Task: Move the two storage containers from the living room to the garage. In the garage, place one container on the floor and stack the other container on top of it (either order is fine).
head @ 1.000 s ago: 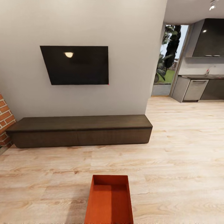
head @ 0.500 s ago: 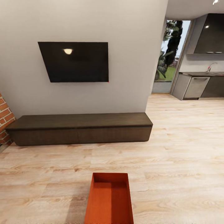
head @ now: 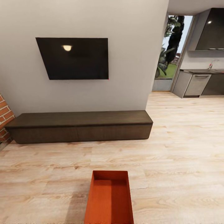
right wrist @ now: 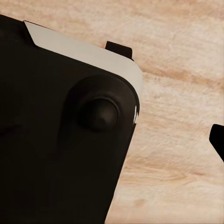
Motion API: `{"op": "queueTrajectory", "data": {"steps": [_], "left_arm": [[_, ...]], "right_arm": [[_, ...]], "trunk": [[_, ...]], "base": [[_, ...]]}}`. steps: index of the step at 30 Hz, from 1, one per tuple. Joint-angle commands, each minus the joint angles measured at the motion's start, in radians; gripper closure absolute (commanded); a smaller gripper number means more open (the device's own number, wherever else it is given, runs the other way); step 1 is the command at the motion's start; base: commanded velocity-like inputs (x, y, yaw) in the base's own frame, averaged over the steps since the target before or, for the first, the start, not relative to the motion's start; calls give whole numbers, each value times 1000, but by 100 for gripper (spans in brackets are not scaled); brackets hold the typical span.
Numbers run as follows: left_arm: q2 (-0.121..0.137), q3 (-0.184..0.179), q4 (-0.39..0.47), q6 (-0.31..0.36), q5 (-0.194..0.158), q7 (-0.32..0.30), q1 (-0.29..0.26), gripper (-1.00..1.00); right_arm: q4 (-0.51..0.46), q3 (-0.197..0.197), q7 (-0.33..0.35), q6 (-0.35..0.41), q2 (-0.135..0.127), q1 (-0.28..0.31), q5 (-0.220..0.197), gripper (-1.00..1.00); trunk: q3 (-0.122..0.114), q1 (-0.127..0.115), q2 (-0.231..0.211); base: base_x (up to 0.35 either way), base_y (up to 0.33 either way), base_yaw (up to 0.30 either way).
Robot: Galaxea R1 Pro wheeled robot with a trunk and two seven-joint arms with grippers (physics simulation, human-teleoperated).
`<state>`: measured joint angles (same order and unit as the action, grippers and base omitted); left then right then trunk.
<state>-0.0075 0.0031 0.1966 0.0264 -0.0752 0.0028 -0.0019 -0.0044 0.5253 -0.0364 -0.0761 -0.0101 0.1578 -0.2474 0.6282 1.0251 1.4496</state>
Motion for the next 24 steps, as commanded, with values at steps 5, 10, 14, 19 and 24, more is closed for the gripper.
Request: {"op": "queueTrajectory", "data": {"steps": [5,10,14,19,24], "left_arm": [[0,0,-1,3,-9,0,0,-100],[0,2,-14,3,-9,0,0,-100],[0,6,-22,3,-9,1,0,-100],[1,9,-23,5,-12,2,0,-100],[0,8,-23,4,-12,0,0,-100]], "right_arm": [[0,9,-2,-2,0,0,-9,-100],[0,9,-2,-2,1,0,-9,-100],[0,9,-2,-2,1,0,-10,-100],[0,9,-2,-2,1,0,-10,-100],[0,9,-2,-2,2,0,-17,-100]], "trunk": [[9,0,0],[17,0,0],[23,0,0],[31,0,0],[36,0,0]], "base": [[0,0,0],[0,0,0],[0,0,0],[0,0,0],[0,0,0]]}}
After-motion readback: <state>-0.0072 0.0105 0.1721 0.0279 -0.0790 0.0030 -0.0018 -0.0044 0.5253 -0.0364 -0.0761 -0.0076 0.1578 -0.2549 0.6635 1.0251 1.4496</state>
